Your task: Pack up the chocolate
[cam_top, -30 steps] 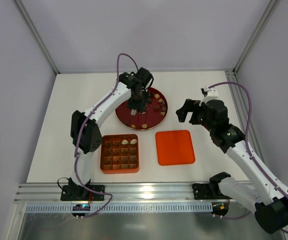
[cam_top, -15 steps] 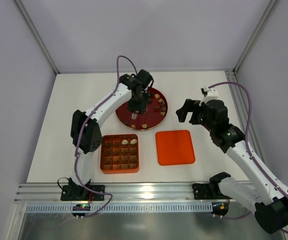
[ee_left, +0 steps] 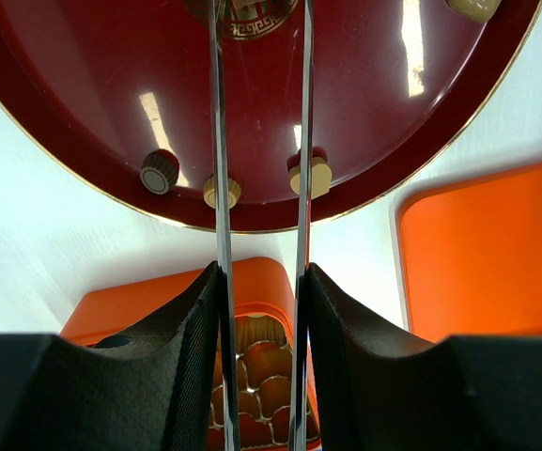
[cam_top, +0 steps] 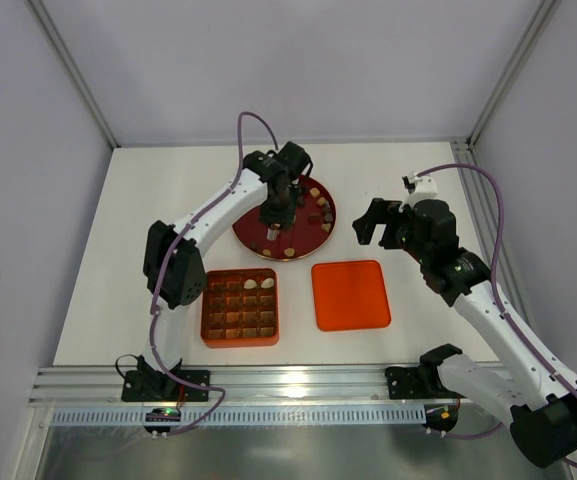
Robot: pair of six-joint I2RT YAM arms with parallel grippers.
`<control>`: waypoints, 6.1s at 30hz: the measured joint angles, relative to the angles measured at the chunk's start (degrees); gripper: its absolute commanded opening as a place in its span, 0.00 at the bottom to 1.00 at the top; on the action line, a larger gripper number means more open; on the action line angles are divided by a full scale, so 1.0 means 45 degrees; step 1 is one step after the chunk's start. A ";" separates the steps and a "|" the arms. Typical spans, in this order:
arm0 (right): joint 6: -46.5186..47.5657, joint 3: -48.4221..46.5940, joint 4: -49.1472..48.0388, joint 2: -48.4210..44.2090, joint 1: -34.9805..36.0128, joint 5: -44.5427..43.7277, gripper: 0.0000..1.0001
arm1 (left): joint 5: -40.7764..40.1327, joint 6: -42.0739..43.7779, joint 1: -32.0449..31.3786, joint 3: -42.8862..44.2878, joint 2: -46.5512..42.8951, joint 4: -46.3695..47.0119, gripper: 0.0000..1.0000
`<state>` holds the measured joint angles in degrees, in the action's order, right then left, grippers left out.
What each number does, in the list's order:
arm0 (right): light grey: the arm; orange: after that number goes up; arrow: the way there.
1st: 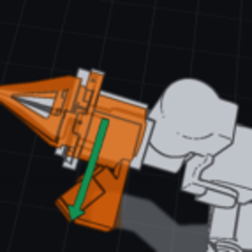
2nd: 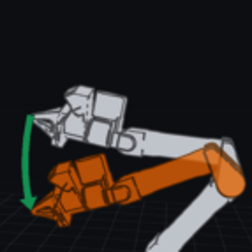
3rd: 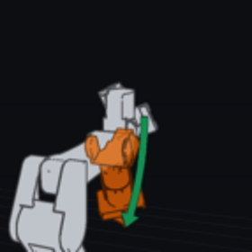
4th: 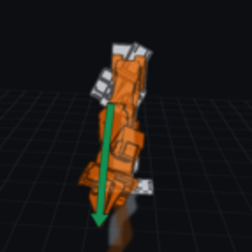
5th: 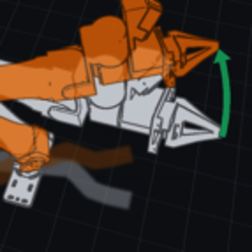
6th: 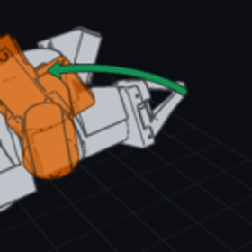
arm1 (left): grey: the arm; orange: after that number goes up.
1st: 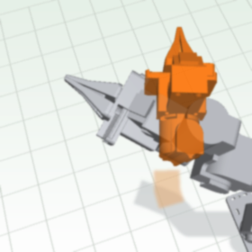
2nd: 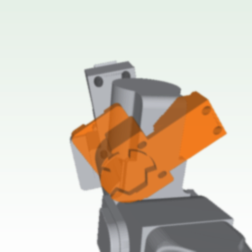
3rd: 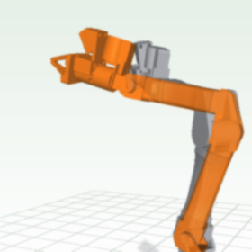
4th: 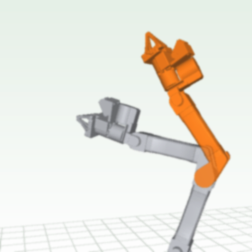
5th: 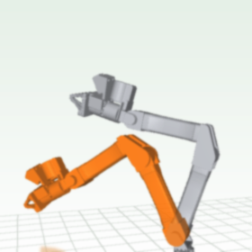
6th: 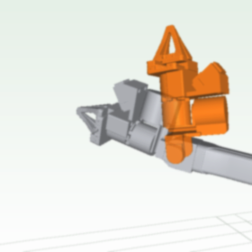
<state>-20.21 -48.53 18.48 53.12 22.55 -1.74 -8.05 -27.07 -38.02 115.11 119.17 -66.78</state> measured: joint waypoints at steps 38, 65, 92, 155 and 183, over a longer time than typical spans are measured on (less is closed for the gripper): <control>-0.0005 0.0000 -0.0015 0.0000 0.0000 0.0000 1.00 | -0.0189 0.0850 -0.0029 0.0874 -0.0355 -0.1146 0.34; -0.0102 0.0000 -0.0321 0.0622 0.0000 0.0427 1.00 | 0.0403 0.0680 -0.0019 -0.3429 -0.6504 -0.1758 0.34; -0.0155 0.0000 -0.0680 0.1229 0.0000 0.0787 1.00 | 0.0369 -0.0622 -0.0010 -0.8325 -1.1633 -0.2453 0.35; -0.0160 0.0000 -0.0767 0.1229 0.0000 0.0865 1.00 | 0.0379 -0.0835 -0.0010 -0.8816 -1.1414 -0.2302 0.41; -0.0194 0.0000 -0.0510 0.0680 0.0049 0.0850 1.00 | 0.1248 0.0933 0.0034 0.0597 -0.1860 -0.0491 0.42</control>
<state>-21.08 -48.53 16.19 56.18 22.76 2.09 -2.44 -22.87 -37.87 117.80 110.80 -68.99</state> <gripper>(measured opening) 0.996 0.425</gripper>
